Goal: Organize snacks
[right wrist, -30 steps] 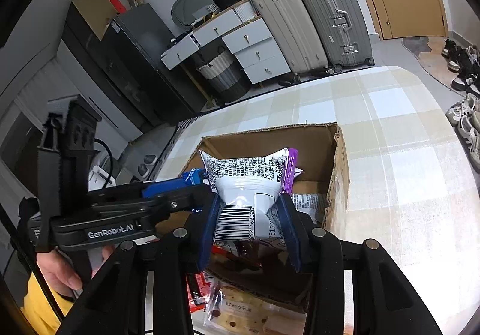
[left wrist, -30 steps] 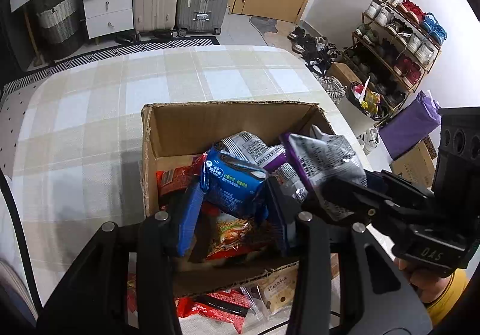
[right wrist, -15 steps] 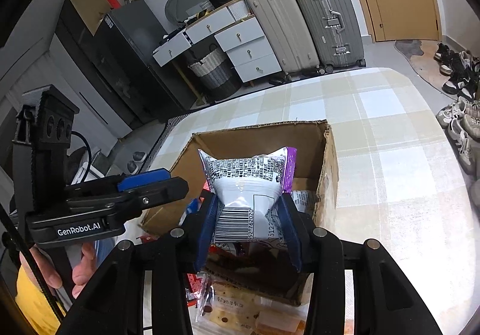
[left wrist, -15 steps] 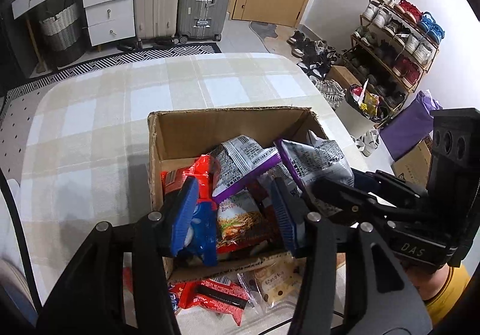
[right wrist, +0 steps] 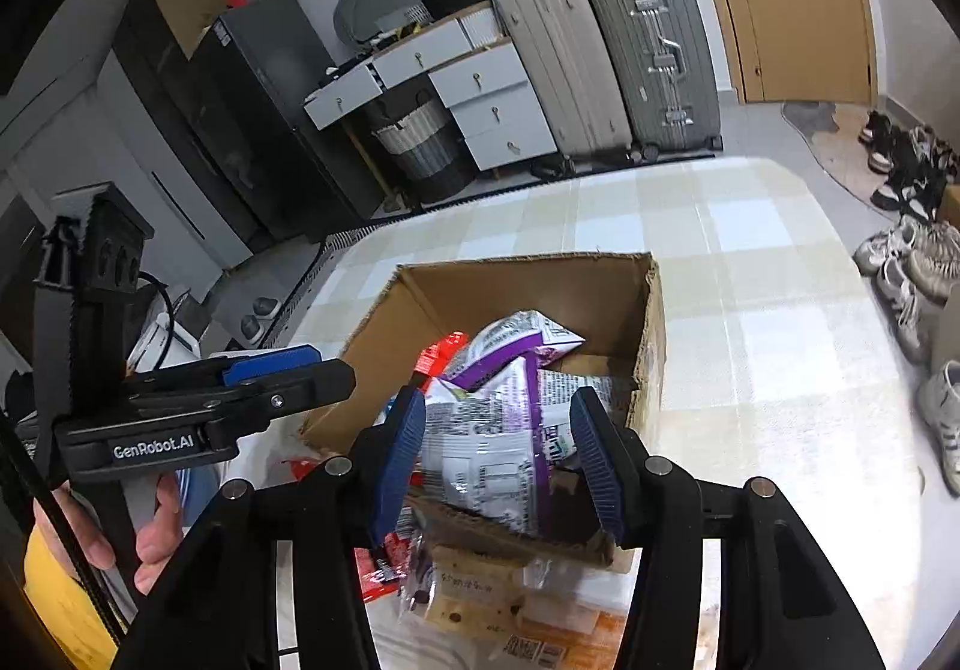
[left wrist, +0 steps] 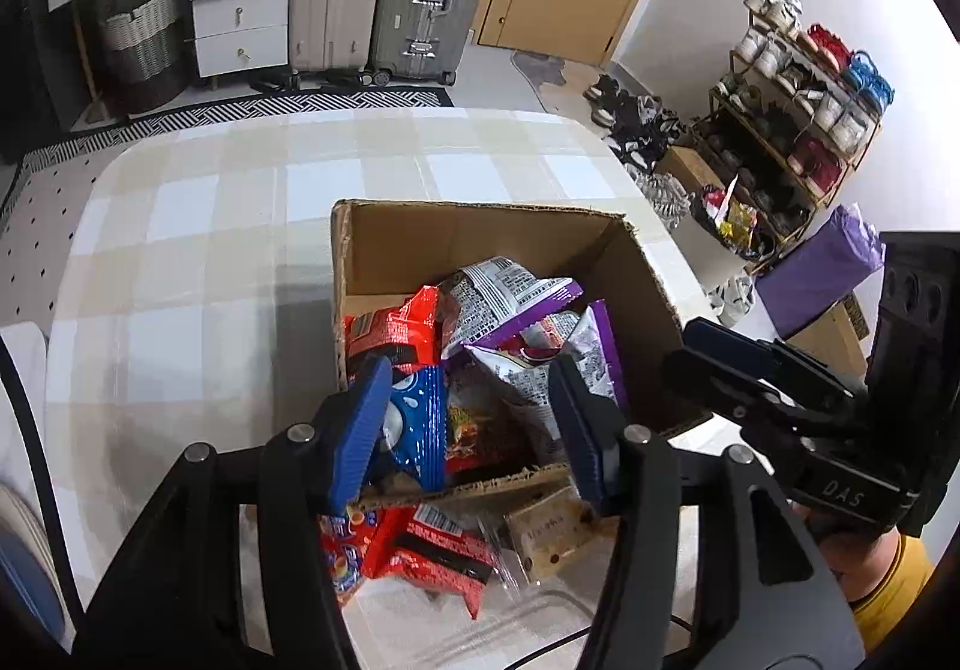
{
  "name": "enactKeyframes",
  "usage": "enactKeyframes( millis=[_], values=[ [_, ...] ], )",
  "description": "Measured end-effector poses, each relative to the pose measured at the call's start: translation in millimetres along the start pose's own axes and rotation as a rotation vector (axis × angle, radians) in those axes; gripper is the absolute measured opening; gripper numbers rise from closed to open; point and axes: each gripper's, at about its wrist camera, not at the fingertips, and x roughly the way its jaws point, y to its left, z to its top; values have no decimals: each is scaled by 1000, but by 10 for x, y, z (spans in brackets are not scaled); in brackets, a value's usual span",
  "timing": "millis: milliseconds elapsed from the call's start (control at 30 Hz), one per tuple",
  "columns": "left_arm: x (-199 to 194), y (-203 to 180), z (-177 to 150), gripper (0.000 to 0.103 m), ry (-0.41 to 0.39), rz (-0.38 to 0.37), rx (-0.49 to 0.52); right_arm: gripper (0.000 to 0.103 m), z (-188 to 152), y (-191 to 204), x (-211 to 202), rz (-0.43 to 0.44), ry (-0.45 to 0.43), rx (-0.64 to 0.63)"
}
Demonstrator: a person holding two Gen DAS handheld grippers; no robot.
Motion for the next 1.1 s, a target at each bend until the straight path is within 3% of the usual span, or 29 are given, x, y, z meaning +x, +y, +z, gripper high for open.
enactKeyframes(
  millis=[267, 367, 667, 800, 933, 1100],
  values=[
    [-388, -73, -269, 65, -40, 17, -20, 52, -102, 177, -348, -12, -24, -31],
    [-613, -130, -409, 77, -74, 52, -34, 52, -173, 247, -507, -15, -34, -39],
    [-1480, -463, -857, 81, -191, 129, 9, 52, -456, 533, -1040, -35, -78, -80],
    [-1837, -603, -1074, 83, -234, 138, 19, 56, -569, 611, -1257, -34, -103, -83],
    [-2128, -740, -1323, 83, -273, 161, 45, 68, -723, 668, -1448, -41, -137, -97],
    [-2402, -860, -1608, 83, -325, 193, 67, 71, -917, 694, -1545, -32, -157, -108]
  ],
)
